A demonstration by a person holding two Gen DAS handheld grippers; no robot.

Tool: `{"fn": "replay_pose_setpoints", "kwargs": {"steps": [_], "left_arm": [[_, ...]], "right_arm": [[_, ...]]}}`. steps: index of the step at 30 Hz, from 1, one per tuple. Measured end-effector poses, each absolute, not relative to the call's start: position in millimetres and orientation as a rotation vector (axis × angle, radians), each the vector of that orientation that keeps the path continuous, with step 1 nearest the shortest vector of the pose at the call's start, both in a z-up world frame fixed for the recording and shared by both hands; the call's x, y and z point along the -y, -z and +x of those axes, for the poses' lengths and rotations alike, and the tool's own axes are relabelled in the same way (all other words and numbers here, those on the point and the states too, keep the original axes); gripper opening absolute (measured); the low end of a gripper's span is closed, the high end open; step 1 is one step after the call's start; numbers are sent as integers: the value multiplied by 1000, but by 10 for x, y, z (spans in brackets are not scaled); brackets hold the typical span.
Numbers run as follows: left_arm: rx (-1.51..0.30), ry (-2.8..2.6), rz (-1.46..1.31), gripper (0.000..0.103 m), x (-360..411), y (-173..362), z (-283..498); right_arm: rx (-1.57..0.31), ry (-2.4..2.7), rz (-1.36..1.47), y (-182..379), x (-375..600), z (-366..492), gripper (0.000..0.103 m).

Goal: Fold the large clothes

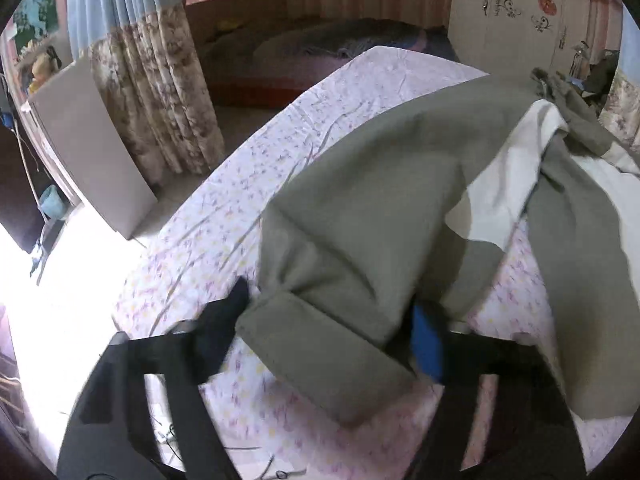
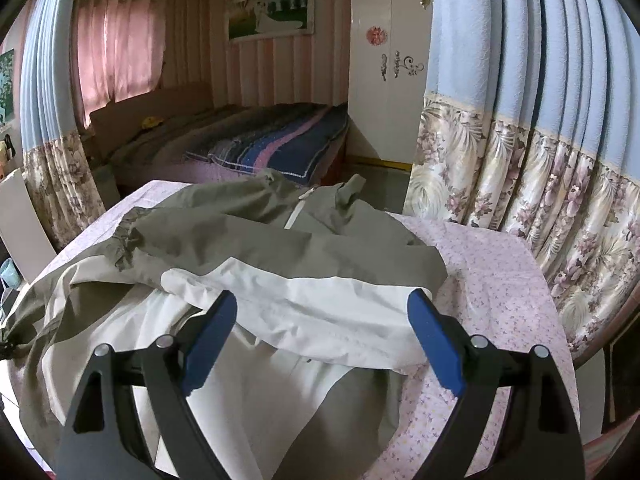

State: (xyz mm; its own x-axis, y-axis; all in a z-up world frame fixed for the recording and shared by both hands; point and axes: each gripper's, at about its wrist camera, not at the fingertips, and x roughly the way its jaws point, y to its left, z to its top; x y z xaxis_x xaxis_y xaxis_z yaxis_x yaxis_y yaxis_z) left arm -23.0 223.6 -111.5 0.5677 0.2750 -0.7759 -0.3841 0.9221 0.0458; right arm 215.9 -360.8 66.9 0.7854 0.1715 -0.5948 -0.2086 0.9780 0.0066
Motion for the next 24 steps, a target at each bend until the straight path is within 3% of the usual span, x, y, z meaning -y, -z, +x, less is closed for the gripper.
{"fn": "replay_pose_setpoints", "kwargs": {"steps": [1,5,14,24], "left_arm": [[-882,-371,-136,45,-2252,1113,-177],[-846,-338,-147,23,-2341,1000,143],[-668,-381,-138,20,-2723,157,1140],[-495,-237,-6,20,-2037,-931,1924]], "right_arm": [[-635,-204,-61,-670,3609,2163,87],[-633,-208,-50,-682,3623,2187,87],[-644,-99,-71,-625,3735,2294,87],[-641,60,-134,-578,3928,2126,88]]}}
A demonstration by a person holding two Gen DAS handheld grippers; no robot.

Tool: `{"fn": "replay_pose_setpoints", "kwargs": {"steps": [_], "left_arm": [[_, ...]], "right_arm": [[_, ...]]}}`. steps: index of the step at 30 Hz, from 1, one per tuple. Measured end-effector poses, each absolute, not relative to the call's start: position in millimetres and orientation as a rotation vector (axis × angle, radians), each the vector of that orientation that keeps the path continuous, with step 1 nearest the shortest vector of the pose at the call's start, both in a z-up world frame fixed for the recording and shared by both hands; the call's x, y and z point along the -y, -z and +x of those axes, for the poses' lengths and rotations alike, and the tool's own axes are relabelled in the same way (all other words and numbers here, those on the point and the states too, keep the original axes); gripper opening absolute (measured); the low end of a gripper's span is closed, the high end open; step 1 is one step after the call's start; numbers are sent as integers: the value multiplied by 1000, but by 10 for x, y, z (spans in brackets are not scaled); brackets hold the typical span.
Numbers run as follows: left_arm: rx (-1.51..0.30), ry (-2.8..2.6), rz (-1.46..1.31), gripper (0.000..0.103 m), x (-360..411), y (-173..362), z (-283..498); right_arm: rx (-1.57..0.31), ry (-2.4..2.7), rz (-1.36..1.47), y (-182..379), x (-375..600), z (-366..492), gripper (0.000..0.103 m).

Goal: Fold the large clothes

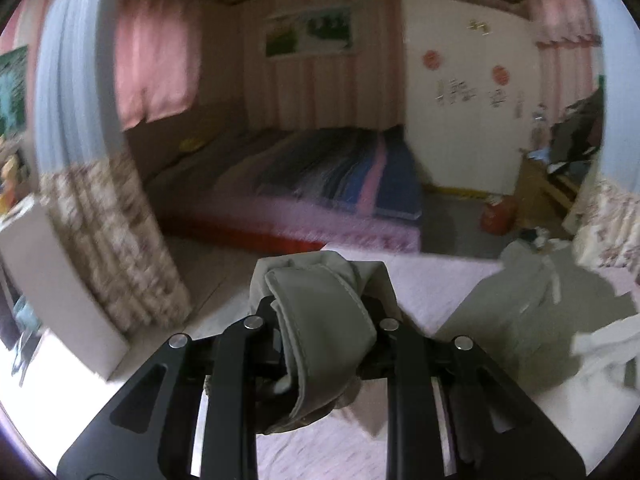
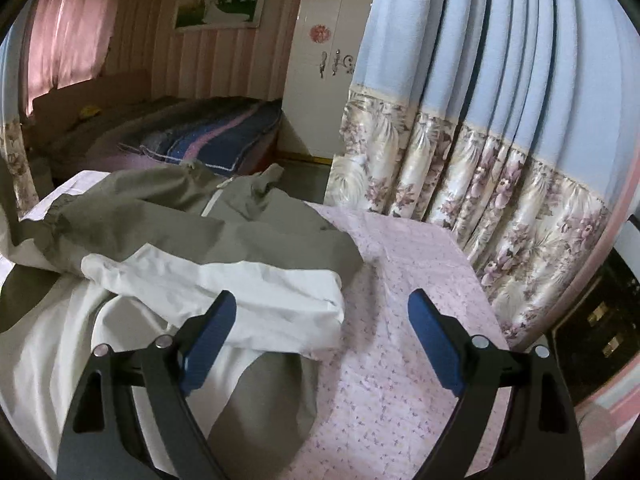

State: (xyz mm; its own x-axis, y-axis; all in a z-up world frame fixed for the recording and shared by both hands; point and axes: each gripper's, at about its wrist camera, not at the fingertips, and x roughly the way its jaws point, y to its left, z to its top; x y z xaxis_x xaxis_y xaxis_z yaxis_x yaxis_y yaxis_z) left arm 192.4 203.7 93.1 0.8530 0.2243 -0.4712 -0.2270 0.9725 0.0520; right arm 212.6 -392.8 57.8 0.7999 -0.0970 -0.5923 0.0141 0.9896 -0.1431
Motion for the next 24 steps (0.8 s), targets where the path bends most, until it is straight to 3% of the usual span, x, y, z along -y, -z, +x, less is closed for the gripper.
{"fn": "replay_pose_setpoints", "kwargs": {"steps": [7,10,12,13,14,19,24], "left_arm": [[-364,57,56,20,-748,-1768,2446],[-411,232,54,24,-184,-1849,2663],[-486,270,133,45,262,-1636,2839],[-508,248,176,80,422,-1517,2904],[-526,212,223,99,596,-1355,2946],[-610,178,357,100,1033,-480,3004],[-664,185,316,100,774,-247,2889]], "right_arm": [[-633,86,-89,-693,4163,2183,88],[-643,92,-25,-686,4318,2247,88],[-669,108,-1,-630,4394,2307,88],[-694,128,2,-578,4440,2361,88],[-708,142,7,-542,4464,2386,88],[-757,143,50,-411,4511,2484,88],[-751,128,12,-425,4371,2523,88]]}}
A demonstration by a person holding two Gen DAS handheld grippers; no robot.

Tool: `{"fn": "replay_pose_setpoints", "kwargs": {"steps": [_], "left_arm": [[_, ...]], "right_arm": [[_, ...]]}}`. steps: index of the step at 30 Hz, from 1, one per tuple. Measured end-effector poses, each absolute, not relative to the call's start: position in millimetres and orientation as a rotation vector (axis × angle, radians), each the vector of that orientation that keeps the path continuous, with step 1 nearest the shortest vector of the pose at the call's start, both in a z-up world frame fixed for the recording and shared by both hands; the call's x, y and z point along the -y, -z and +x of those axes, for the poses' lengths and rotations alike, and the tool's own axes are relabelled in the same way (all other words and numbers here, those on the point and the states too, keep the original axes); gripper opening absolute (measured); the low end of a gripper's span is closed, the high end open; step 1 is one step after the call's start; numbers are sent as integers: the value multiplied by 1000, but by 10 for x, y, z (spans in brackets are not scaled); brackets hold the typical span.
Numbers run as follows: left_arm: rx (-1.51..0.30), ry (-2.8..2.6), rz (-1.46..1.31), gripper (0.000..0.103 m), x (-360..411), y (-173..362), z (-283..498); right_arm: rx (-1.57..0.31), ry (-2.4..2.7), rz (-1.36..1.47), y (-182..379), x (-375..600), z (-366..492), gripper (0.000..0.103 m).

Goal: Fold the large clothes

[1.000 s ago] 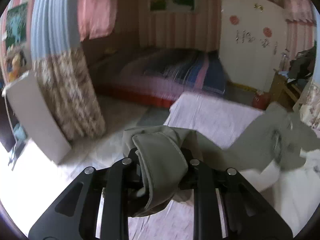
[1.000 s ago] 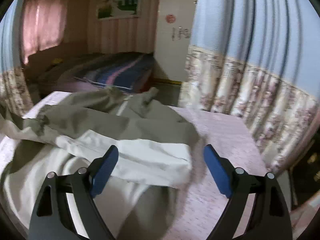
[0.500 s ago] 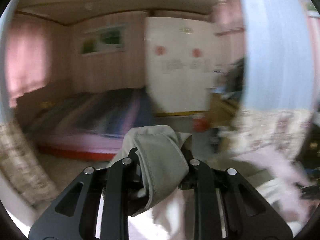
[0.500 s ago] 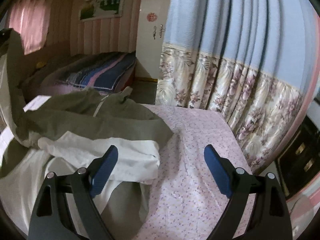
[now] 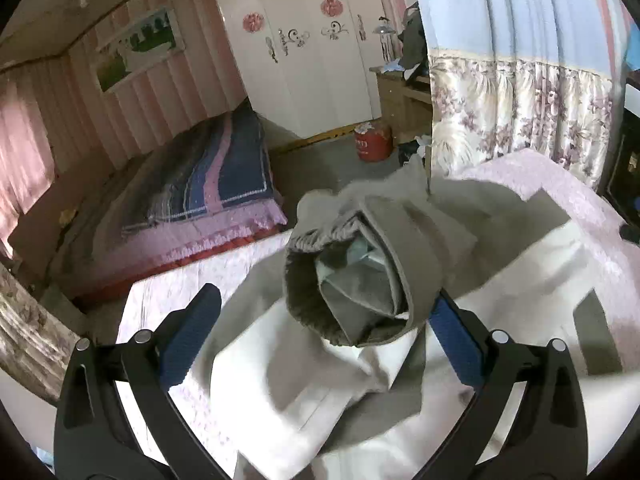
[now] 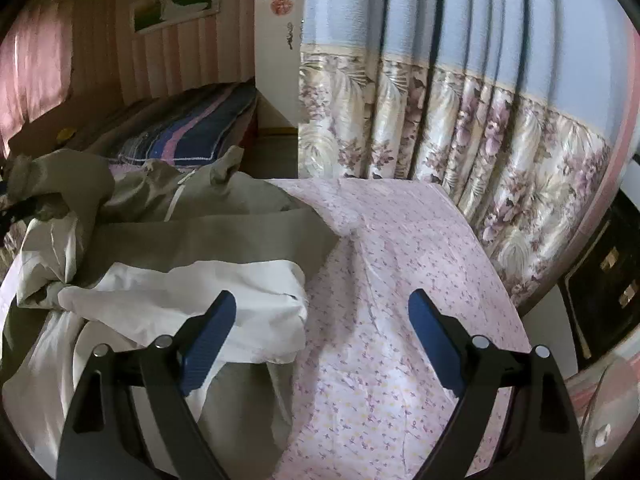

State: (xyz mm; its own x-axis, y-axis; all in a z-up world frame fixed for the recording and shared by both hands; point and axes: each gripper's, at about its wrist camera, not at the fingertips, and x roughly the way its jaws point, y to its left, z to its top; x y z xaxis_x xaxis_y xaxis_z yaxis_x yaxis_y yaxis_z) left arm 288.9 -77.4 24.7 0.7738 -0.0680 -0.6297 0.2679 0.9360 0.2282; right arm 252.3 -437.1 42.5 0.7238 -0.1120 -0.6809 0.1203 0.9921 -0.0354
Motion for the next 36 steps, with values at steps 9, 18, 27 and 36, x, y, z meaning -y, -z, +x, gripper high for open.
{"fn": "replay_pose_setpoints", "kwargs": {"steps": [9,18,27,36], "left_arm": [[-776,264,256,100,456,-18,2681],[-746,194,266,100,369,147,2638],[-793,82,280,100,-1,376,2744],[-799,22,227,100,-322,421,2765]], "right_arm": [[-782,92,-30,-370,4129,2674,88],[-771,66,-44,-455,4083,2668,88],[-802,-122,-20,-297,3879,3102,88],[-897,-312,44,115,3636,3695,36]]}}
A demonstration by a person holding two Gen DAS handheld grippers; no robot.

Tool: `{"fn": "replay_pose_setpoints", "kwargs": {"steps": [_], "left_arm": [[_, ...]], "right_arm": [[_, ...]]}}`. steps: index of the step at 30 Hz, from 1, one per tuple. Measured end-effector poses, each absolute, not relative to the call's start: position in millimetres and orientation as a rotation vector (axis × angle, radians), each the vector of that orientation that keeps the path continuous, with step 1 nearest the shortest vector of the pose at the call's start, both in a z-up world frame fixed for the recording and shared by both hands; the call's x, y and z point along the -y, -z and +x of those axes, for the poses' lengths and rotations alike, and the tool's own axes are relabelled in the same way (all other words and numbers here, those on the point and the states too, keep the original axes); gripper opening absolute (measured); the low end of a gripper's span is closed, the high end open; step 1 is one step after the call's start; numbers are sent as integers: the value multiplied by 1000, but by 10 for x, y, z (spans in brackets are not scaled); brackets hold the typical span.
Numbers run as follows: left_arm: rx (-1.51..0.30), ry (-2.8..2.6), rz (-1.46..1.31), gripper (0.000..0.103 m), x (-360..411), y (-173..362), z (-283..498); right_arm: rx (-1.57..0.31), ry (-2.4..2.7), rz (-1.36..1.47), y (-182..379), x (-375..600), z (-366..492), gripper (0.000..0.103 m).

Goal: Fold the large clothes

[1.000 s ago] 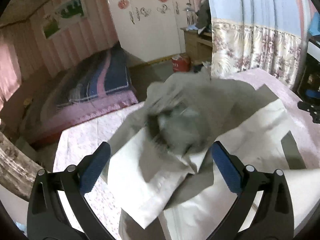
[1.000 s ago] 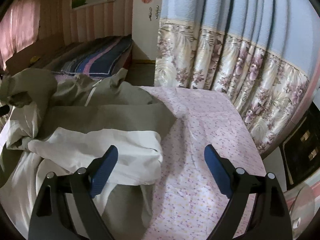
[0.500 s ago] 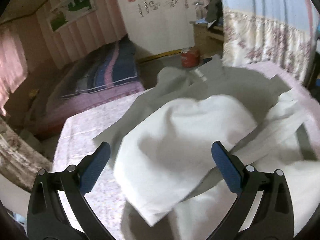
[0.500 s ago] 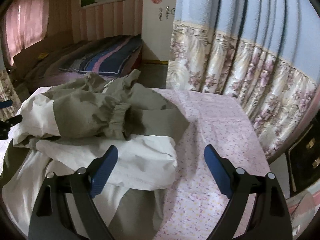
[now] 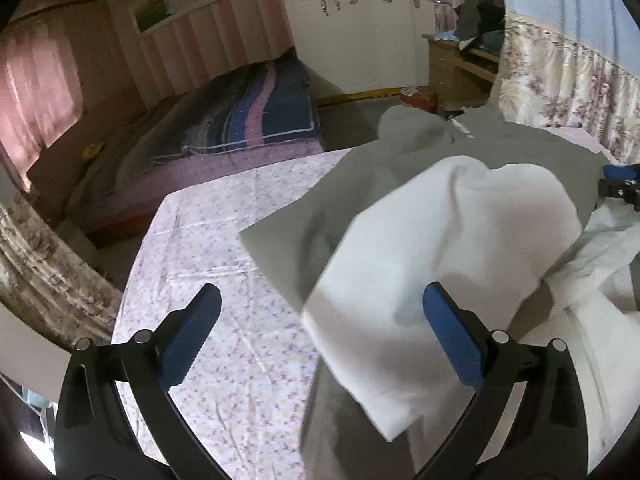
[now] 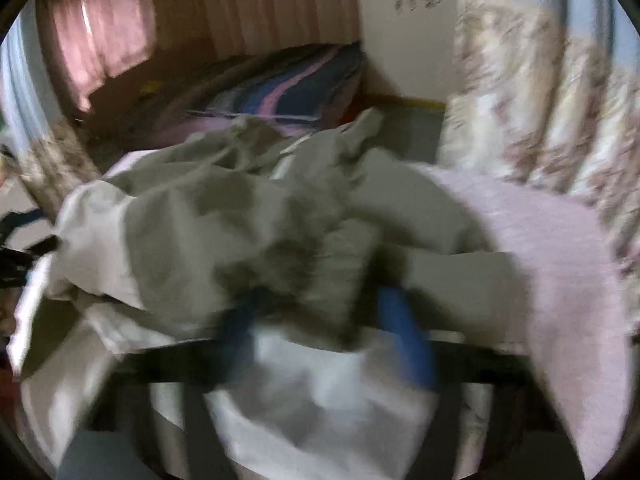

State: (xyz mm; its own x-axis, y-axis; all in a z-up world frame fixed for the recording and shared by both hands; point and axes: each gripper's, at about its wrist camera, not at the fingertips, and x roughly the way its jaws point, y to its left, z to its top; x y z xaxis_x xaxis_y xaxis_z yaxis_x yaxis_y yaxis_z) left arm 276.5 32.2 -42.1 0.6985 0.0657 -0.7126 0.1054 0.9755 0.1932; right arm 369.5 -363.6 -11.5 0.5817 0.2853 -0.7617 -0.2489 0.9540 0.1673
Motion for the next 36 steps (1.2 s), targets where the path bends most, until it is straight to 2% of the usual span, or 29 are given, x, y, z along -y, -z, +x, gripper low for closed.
{"fn": "replay_pose_setpoints", "kwargs": {"steps": [1,3,7,10,12,14,17,18,20,21,22,26,29,30,31,33,34,36], "left_arm": [[-799,14,226,100,-342,415,2773],[-796,-4,214,100,-402,377,2801],[-772,-19,170,100,-496,218,2847],[-761,4,139,100,-519,147,2852],[-766,19,141,100,-495,166,2847],[-771,21,165,100,-451,223,2851],[-799,26,192,100,-371,342,2882],[-812,35,194,100,-347,386,2902],[-827,54,196,100,-307,435,2926],[-827,52,204,100,-278,448,2940],[-824,49,208,100,-255,444,2948],[-817,70,189,100,-241,407,2923],[-827,67,211,100,-252,442,2873],[-828,62,217,100,-269,451,2859],[-831,58,221,100,-294,463,2838],[-841,55,230,100,-353,500,2788],[-846,57,232,100,-382,519,2773],[-862,67,228,100,-419,559,2761]], "right_arm": [[-896,-305,35,119,3601,3704,33],[-843,-305,-40,7,3485,3631,9],[-627,-231,-8,-654,3716,3262,8],[-572,-135,-44,-931,3999,2989,8],[-652,-39,-151,-845,4109,2914,8],[-820,42,-222,-501,4291,2920,9],[-978,93,-193,-142,4600,2883,12],[-974,82,-152,-137,4673,2850,14],[-903,46,-26,-245,4788,2749,41],[-865,36,-1,-307,4790,2725,65],[-838,26,0,-347,4747,2731,70],[-770,-50,10,-447,4505,2862,73],[-825,-89,16,-328,4278,3136,77],[-837,-96,22,-289,4258,3178,73],[-851,-138,47,-215,4210,3238,47],[-856,-157,17,-175,4099,3290,19],[-835,-145,-14,-209,4038,3268,13],[-748,-78,-81,-328,3980,3196,11]]}}
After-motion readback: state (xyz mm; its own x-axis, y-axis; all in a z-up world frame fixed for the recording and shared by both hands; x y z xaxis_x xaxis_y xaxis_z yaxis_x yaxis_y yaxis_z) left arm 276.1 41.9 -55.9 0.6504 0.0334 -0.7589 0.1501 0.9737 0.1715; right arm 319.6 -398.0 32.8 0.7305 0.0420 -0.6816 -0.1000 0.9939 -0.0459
